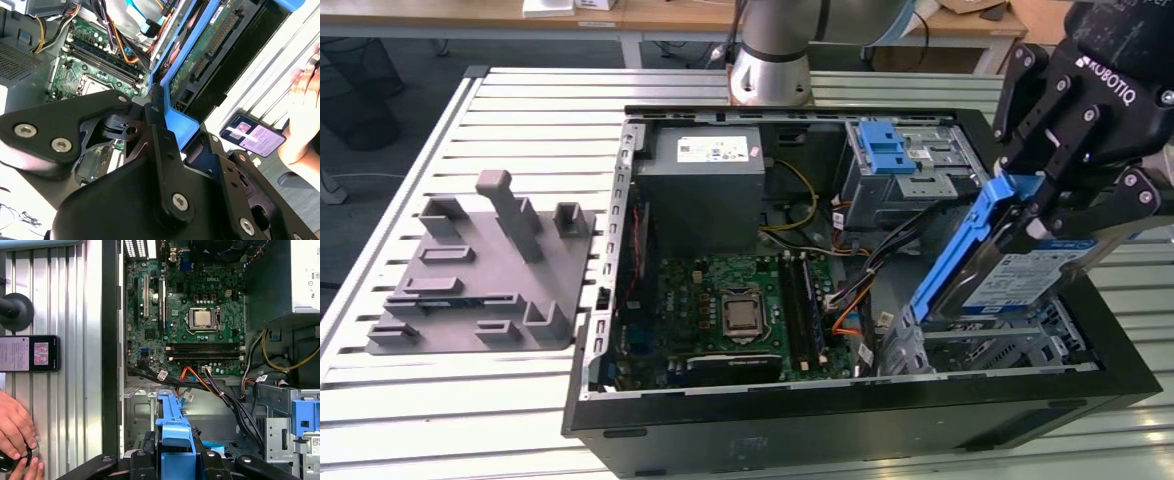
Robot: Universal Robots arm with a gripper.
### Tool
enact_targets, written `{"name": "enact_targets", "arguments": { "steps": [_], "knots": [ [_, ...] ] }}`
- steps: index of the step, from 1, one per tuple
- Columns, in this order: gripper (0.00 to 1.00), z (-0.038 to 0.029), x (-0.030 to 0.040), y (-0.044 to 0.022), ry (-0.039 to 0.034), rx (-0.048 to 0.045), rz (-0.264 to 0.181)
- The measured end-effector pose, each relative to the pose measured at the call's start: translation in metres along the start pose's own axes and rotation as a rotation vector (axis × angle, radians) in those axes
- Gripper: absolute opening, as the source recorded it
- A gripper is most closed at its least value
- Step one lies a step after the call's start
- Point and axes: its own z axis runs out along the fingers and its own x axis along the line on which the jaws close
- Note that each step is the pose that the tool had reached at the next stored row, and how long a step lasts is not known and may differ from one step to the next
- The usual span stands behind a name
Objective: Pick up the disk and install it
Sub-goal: 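Insert the disk into the insertion slot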
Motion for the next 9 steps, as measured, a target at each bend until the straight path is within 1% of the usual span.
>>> {"name": "enact_targets", "arguments": {
  "steps": [4,9],
  "knots": [
    [0.36,0.0022,0.0000,-0.0015,0.0022,0.0001,0.000],
    [0.36,0.0059,-0.0001,-0.0029,0.0027,0.0001,0.000]
  ]
}}
